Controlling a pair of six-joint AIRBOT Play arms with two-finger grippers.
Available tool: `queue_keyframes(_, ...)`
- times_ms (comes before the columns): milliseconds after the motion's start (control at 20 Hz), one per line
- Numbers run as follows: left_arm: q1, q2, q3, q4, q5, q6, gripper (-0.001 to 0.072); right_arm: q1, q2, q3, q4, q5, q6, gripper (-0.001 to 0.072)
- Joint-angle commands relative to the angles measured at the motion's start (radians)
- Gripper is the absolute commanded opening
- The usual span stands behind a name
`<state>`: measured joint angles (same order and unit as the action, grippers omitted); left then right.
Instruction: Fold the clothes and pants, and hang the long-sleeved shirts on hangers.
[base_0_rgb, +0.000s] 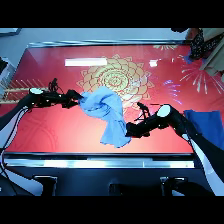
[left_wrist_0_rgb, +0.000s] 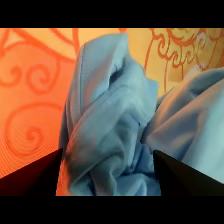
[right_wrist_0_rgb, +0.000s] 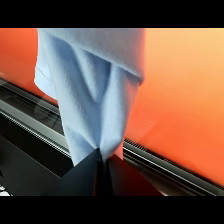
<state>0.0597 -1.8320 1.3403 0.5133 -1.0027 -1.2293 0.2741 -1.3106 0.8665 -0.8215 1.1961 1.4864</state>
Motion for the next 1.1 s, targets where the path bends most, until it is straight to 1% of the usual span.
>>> queue_keyframes(0, -0.032, -0.063, 0.045, -0.016, 0.018, -0.005, 0.057, 0.001, 0.001, 0.001, 0.002, 0.002, 0.003, 0.0034)
queue_keyframes(50, -0.038, -0.073, 0.05, -0.016, 0.016, -0.014, 0.0491, 0.001, 0.001, 0.001, 0.002, 0.002, 0.003, 0.0034)
queue_keyframes(150, -0.042, -0.074, 0.053, -0.016, 0.005, -0.016, 0.0133, 0.001, 0.003, 0.001, 0.002, 0.001, 0.003, 0.0034)
queue_keyframes(200, -0.04, -0.072, 0.065, -0.016, -0.014, -0.014, 0.0024, 0.001, 0.007, 0.001, 0.002, 0.0, 0.003, 0.0034)
queue_keyframes(300, -0.027, -0.063, 0.117, -0.015, -0.066, -0.016, 0.0022, 0.0, 0.03, 0.002, -0.012, -0.024, 0.003, 0.0033)
queue_keyframes(400, -0.002, -0.026, 0.182, 0.017, -0.109, -0.031, 0.0021, 0.0, 0.072, 0.038, -0.098, -0.057, 0.031, 0.0033)
queue_keyframes(500, 0.024, 0.045, 0.249, 0.14, -0.14, -0.097, 0.002, 0.0, 0.12, 0.139, -0.257, -0.071, 0.101, 0.0033)
queue_keyframes(550, 0.04, 0.091, 0.287, 0.22, -0.161, -0.136, 0.002, 0.001, 0.14, 0.203, -0.329, -0.069, 0.117, 0.0032)
queue_keyframes(650, 0.073, 0.194, 0.36, 0.341, -0.208, -0.2, 0.0021, 0.001, 0.18, 0.346, -0.462, -0.05, 0.134, 0.0032)
queue_keyframes(800, 0.117, 0.378, 0.459, 0.443, -0.256, -0.277, 0.0021, 0.001, 0.242, 0.55, -0.627, 0.006, 0.141, 0.0032)
queue_keyframes(900, 0.139, 0.502, 0.505, 0.495, -0.276, -0.342, 0.002, 0.001, 0.299, 0.647, -0.687, 0.031, 0.141, 0.0032)
queue_keyframes(1050, 0.163, 0.705, 0.519, 0.546, -0.33, -0.416, 0.0021, 0.001, 0.417, 0.722, -0.69, 0.048, 0.14, 0.0033)
